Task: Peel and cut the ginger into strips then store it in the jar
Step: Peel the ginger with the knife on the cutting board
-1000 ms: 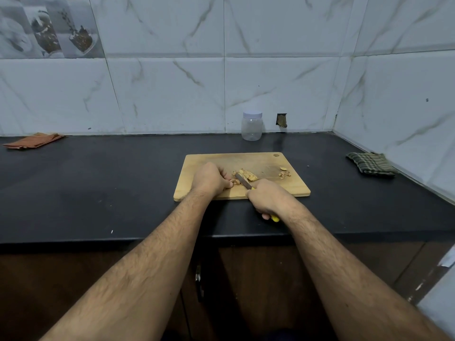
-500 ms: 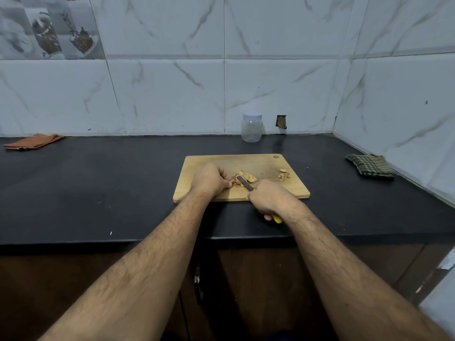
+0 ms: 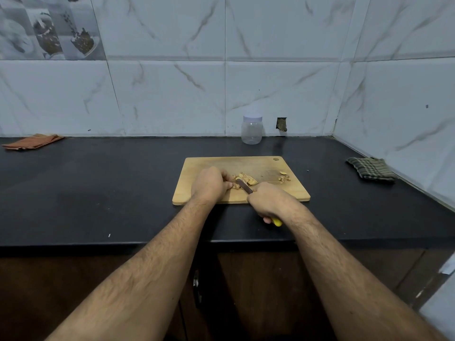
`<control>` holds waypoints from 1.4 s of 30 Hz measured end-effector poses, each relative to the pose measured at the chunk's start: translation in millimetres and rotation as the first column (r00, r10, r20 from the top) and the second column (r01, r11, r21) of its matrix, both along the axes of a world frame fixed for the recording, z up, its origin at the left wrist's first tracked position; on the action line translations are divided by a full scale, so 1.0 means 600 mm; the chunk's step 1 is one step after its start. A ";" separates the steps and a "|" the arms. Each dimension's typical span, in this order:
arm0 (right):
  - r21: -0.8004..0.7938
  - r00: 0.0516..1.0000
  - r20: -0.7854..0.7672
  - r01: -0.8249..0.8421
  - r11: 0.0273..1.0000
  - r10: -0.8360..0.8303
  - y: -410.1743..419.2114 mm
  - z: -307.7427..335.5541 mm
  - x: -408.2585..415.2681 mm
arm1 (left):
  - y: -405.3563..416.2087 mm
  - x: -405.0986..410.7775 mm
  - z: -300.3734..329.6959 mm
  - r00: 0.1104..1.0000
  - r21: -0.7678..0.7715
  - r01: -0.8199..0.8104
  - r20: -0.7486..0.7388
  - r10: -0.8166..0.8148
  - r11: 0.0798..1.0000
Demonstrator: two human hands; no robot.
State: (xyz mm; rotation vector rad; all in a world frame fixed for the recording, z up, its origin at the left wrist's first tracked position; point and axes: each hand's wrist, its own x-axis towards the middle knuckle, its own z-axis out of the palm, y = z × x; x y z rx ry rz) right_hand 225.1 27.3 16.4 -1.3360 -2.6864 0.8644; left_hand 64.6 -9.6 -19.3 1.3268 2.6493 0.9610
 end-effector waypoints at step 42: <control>0.001 0.998 -0.053 -0.031 1.000 0.031 0.002 -0.027 -0.013 | -0.020 -0.007 -0.007 0.965 0.147 0.083 0.233 -0.116 0.986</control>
